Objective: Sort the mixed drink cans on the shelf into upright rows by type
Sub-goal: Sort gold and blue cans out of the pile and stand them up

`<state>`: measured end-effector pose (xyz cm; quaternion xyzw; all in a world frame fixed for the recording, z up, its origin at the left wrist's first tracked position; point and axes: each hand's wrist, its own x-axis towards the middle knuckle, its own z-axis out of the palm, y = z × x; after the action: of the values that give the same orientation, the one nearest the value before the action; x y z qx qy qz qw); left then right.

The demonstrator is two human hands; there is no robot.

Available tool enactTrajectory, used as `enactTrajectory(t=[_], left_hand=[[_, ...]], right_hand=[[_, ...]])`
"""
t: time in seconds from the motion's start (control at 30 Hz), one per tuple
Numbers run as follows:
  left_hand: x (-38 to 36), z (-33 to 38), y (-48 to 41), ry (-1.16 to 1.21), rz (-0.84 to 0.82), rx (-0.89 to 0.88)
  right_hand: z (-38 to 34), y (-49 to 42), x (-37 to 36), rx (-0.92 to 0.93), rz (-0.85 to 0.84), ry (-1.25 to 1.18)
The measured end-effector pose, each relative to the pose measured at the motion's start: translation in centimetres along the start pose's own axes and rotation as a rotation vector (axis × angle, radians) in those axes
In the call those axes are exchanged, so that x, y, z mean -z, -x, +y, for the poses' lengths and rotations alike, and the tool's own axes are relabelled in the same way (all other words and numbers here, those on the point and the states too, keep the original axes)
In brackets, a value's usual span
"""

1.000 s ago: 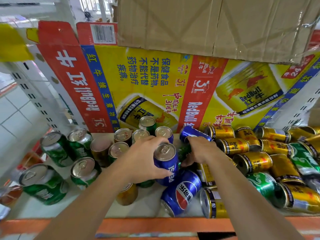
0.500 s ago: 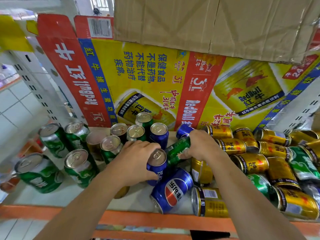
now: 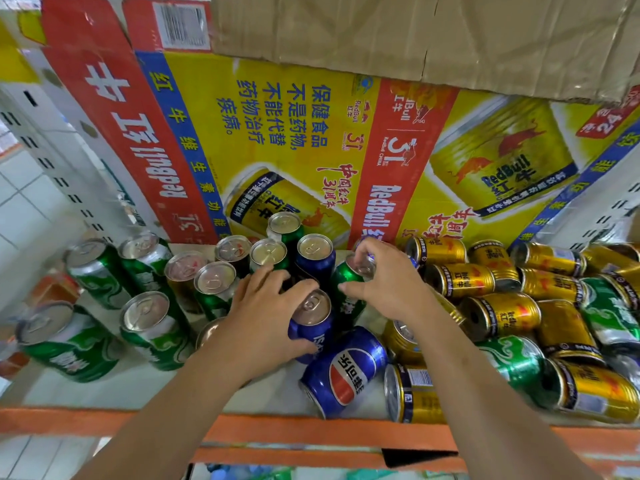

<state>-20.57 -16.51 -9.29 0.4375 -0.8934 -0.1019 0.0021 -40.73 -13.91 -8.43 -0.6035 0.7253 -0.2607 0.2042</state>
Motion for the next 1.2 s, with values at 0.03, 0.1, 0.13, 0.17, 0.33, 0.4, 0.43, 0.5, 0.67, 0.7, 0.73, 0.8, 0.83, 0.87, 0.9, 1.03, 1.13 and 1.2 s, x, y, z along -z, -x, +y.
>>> enactTrajectory(t=[0.03, 0.1, 0.13, 0.17, 0.33, 0.4, 0.43, 0.5, 0.67, 0.7, 0.73, 0.8, 0.83, 0.87, 0.9, 1.03, 1.13, 1.2], left_hand=[[0.0, -0.1, 0.0, -0.012, 0.0, -0.003], [0.1, -0.3, 0.1, -0.03, 0.009, -0.025], [0.3, -0.4, 0.1, -0.029, 0.011, -0.034], [0.4, -0.4, 0.1, -0.022, 0.007, -0.041], [1.1, -0.6, 0.0, 0.079, -0.018, -0.068], [1.1, -0.3, 0.1, 0.101, -0.019, -0.092], [1.0, 0.0, 0.2, 0.112, -0.025, -0.11], [0.6, 0.5, 0.2, 0.101, -0.037, -0.143], [0.6, 2.9, 0.0, -0.056, 0.036, -0.3], [0.5, 3.5, -0.2, -0.088, 0.07, -0.352], [-0.1, 3.9, -0.5, -0.103, 0.117, -0.411], [-1.0, 5.3, -1.1, -0.125, 0.122, -0.466], [-1.1, 6.2, -1.2, -0.131, 0.069, -0.467], [-0.7, 7.3, -1.2, -0.151, 0.001, -0.447], [-0.8, 8.2, -1.2, -0.172, -0.069, -0.412], [-2.3, 10.4, -2.0, -0.208, -0.244, -0.217], [-3.4, 11.1, -2.4, -0.131, -0.347, -0.066], [-4.0, 11.2, -2.3, -0.045, -0.338, 0.021]], right_hand=[[-0.2, 0.1, 0.0, 0.005, 0.012, 0.013], [-0.4, 0.3, -0.5, 0.024, 0.05, 0.074], [-0.6, 0.3, -0.8, 0.031, 0.07, 0.13], [-0.7, 0.2, -1.1, 0.038, 0.089, 0.195], [-0.6, -0.8, -1.0, 0.016, 0.1, 0.237], [-0.5, -0.9, -0.1, -0.047, 0.064, 0.102], [-0.3, -0.7, 0.2, -0.074, 0.053, 0.065], [0.2, 0.0, 0.8, -0.121, 0.048, 0.032], [2.7, 3.5, 2.4, -0.35, -0.055, -0.001], [3.2, 4.0, 2.5, -0.364, -0.118, 0.023], [3.5, 4.4, 2.6, -0.362, -0.17, 0.035], [3.7, 4.8, 2.5, -0.346, -0.208, 0.031], [3.8, 4.9, 2.5, -0.322, -0.188, 0.035], [4.1, 5.0, 2.5, -0.294, -0.154, 0.036], [4.4, 5.3, 2.6, -0.275, -0.117, 0.027], [6.1, 6.8, 3.8, -0.214, 0.0, -0.076], [6.8, 7.5, 4.8, -0.151, 0.046, -0.103], [7.1, 7.6, 5.2, -0.113, 0.05, -0.115]])
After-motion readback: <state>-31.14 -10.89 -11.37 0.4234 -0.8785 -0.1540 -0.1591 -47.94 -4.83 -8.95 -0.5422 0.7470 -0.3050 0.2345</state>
